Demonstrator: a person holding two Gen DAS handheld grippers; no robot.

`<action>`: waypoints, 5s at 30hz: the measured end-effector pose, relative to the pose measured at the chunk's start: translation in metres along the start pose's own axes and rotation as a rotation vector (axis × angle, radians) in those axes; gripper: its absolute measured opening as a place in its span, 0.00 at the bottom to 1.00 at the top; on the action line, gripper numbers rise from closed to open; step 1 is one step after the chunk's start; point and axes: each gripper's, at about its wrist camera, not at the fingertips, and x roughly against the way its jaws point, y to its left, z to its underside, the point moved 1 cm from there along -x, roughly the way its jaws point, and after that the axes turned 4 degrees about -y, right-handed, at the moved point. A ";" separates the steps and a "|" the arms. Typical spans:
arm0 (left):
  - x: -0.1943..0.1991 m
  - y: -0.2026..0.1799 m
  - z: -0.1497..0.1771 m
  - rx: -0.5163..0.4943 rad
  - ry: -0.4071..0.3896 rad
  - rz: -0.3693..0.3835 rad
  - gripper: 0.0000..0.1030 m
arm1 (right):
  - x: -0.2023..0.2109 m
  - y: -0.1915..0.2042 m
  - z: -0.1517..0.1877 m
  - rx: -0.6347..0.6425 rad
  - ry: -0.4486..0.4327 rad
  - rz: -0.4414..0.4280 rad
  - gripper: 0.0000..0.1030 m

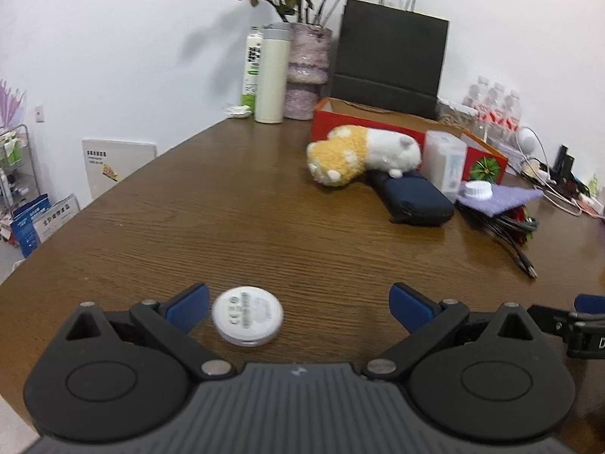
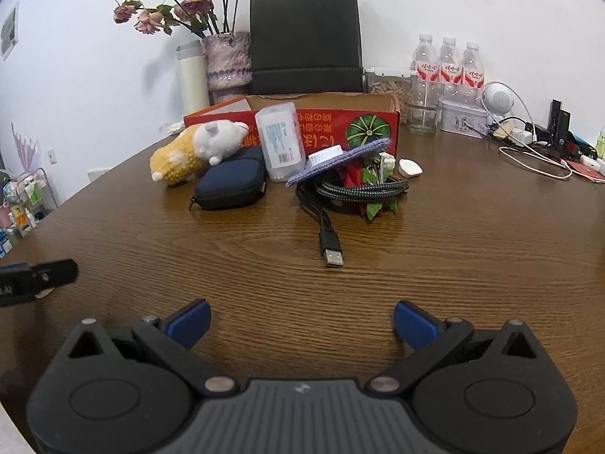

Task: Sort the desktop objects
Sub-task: 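Approach the white round puck on the table with the left gripper, then close the left gripper on the puck while the right gripper grasps the black cable, then carry the puck and cable into the cardboard box and open both grippers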

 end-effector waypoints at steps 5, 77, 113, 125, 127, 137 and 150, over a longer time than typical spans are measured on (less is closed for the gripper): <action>-0.004 0.007 0.001 -0.013 0.027 -0.043 0.96 | -0.005 0.000 -0.003 0.001 0.012 0.003 1.00; -0.050 -0.085 -0.165 -0.023 -0.258 0.356 0.39 | -0.025 -0.014 -0.173 -0.052 -0.366 -0.301 0.04; -0.319 -0.103 -0.196 0.012 0.127 0.191 0.39 | -0.252 -0.062 -0.217 -0.027 -0.080 -0.145 0.05; -0.299 -0.105 -0.204 -0.016 -0.025 0.170 1.00 | -0.252 -0.071 -0.220 -0.077 -0.068 -0.134 0.75; -0.301 -0.106 -0.207 -0.040 -0.021 0.153 1.00 | -0.246 -0.070 -0.224 -0.060 -0.110 -0.108 0.91; -0.338 -0.098 -0.210 -0.045 0.174 0.215 1.00 | -0.268 -0.073 -0.231 -0.023 -0.091 -0.060 1.00; -0.328 -0.113 -0.201 -0.131 0.242 0.228 1.00 | -0.276 -0.083 -0.225 -0.033 -0.031 -0.077 1.00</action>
